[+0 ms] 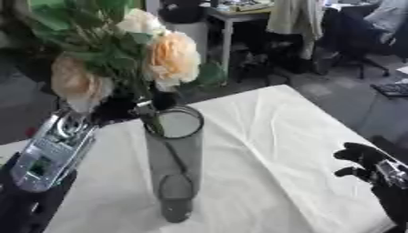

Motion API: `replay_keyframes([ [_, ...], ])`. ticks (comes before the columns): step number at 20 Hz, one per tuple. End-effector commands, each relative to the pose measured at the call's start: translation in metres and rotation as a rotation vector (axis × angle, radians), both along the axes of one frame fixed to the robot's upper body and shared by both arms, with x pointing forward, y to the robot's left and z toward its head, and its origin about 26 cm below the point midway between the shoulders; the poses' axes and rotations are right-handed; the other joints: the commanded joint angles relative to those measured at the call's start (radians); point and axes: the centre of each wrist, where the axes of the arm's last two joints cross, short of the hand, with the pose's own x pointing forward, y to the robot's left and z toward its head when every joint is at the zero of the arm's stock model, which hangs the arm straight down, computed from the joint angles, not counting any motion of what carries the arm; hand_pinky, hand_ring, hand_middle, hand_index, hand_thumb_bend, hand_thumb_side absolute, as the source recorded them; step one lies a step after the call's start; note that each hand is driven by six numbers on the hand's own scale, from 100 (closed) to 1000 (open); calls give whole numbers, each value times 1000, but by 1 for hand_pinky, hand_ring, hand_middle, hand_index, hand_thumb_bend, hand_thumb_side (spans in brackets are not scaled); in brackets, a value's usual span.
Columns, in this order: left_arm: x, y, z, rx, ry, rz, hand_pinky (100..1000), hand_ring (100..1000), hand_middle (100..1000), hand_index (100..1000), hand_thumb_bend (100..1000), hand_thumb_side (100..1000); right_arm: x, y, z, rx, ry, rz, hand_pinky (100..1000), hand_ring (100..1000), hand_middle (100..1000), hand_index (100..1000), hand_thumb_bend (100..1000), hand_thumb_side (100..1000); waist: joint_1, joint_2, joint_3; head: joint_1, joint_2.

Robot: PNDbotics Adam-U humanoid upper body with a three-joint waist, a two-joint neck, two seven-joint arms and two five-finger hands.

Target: Arrange flowers into the vase.

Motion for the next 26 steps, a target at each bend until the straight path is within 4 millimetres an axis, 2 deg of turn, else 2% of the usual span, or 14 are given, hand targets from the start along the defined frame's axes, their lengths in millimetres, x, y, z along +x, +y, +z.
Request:
replay_keyframes([
  [1, -3, 3, 13, -1, -33, 0, 774, 554, 575, 698, 987, 614, 1, -4, 8, -12, -21, -4, 625, 819, 703, 843, 100, 901, -7, -14, 2, -5, 0],
  [6, -3, 3, 10, 17, -28, -2, 779, 563, 590, 712, 1000, 600, 1, -4, 7, -11, -20, -5, 625, 819, 703, 843, 100, 901, -8, -14, 3, -6, -1],
  [10, -3, 3, 8, 59, -41, -4, 791, 599, 637, 771, 1000, 530, 1, -4, 7, -11, -21, -4, 625, 819, 703, 842, 100, 901, -8, -15, 3, -6, -2],
  [17, 0, 3, 3, 115, -57, 22, 856, 741, 788, 881, 1000, 394, 1, -4, 7, -10, -21, -5, 626, 819, 703, 841, 100, 901, -8, -15, 0, -7, -3],
  [26, 4, 5, -1, 111, -88, 138, 901, 803, 846, 928, 1000, 366, 0, -4, 7, -9, -20, -5, 626, 819, 703, 840, 100, 901, -7, -14, -3, -7, -4],
])
